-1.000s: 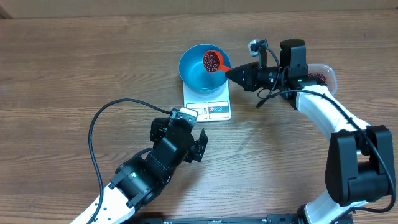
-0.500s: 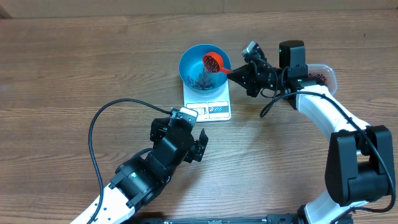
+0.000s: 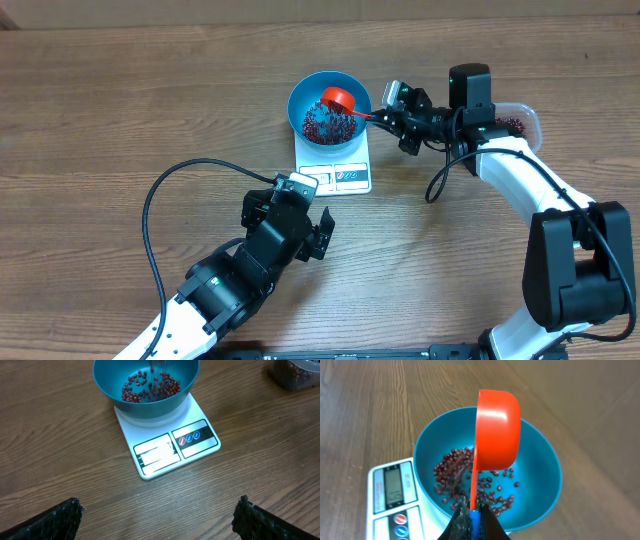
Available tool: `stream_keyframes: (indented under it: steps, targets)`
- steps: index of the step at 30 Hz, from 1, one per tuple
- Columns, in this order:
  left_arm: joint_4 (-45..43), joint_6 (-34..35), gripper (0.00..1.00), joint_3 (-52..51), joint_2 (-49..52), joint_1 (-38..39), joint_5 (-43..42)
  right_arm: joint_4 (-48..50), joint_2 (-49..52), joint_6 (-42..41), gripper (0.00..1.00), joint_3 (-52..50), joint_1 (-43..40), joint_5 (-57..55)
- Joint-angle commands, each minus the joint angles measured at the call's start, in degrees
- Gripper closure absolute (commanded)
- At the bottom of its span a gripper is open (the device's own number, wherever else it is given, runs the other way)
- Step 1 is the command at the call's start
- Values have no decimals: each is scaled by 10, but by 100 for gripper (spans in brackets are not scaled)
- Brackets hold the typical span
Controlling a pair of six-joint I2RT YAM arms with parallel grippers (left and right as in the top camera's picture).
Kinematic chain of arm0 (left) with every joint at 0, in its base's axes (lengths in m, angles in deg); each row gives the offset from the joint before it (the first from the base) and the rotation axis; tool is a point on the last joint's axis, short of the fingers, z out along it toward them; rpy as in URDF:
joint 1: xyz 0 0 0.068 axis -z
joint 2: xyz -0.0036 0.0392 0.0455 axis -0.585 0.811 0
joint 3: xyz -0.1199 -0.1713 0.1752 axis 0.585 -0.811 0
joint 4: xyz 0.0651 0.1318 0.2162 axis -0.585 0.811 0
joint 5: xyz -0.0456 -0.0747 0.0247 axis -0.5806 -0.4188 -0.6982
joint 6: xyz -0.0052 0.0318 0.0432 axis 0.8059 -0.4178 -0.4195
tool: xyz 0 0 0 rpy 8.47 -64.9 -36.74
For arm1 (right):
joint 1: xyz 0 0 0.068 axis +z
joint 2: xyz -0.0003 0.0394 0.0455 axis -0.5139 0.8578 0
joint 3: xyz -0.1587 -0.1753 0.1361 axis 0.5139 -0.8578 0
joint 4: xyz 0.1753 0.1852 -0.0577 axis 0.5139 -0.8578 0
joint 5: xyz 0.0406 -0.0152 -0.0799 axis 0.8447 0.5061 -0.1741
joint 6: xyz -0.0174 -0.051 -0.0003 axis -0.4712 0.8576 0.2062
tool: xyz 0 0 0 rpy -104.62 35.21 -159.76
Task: Scoop item into bowl and weigh 150g on scale
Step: 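Tilt the scoop to pour the beans into the teal bowl, then move the empty scoop back rightward to the bean tub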
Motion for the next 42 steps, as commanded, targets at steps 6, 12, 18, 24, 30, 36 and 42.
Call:
stream_keyframes:
  steps: [6,12,18,24,30,36,42]
  targets:
    - [0,8,0,-3,-3,4,-2,21,2,57,96,6,0,0]
    - [0,8,1,-3,-3,4,-2,20,2,51,96,6,0,0]
    - [0,8,1,-3,-3,4,-2,20,-12,-52,96,7,-4,-21]
    - [0,8,1,-3,-3,4,-2,16,-66,-149,96,7,-7,-116]
    - [0,8,0,-3,-3,4,-2,-2,-149,-224,96,7,-7,-228]
    - [0,8,0,-3,-3,4,-2,-77,-216,-286,96,7,-7,-381]
    - [0,8,1,-3,-3,4,-2,-191,-238,-327,96,7,-10,-535]
